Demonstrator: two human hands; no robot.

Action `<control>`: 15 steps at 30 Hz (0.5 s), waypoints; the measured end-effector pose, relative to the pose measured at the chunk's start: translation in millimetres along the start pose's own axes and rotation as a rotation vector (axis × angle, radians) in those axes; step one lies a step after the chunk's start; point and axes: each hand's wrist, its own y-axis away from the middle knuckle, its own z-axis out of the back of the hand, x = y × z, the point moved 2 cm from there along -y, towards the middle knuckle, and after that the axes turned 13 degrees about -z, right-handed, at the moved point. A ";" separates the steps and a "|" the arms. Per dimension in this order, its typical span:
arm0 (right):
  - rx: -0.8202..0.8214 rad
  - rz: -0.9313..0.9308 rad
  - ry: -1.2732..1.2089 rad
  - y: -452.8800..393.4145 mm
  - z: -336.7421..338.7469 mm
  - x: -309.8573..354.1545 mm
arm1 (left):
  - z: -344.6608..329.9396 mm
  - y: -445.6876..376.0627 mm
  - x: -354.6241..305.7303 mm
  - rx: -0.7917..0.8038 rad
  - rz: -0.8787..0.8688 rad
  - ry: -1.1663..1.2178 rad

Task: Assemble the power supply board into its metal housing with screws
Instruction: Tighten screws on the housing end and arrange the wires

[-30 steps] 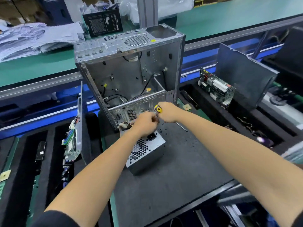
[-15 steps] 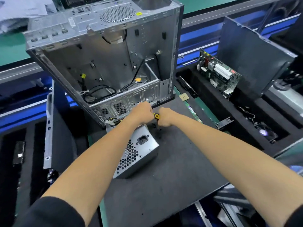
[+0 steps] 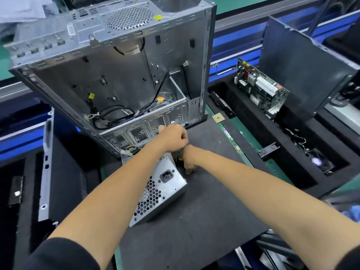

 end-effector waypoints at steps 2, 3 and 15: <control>-0.026 -0.016 0.031 -1.3 0.2 4.1 | -1.0 0.4 0.1 -0.004 -0.007 -0.009; -0.031 -0.029 0.012 -1.8 -0.1 5.1 | -1.5 0.3 0.4 -0.004 -0.008 -0.011; -0.213 -0.114 -0.398 24.1 59.4 -37.1 | 30.3 29.3 -0.9 -0.417 0.052 0.263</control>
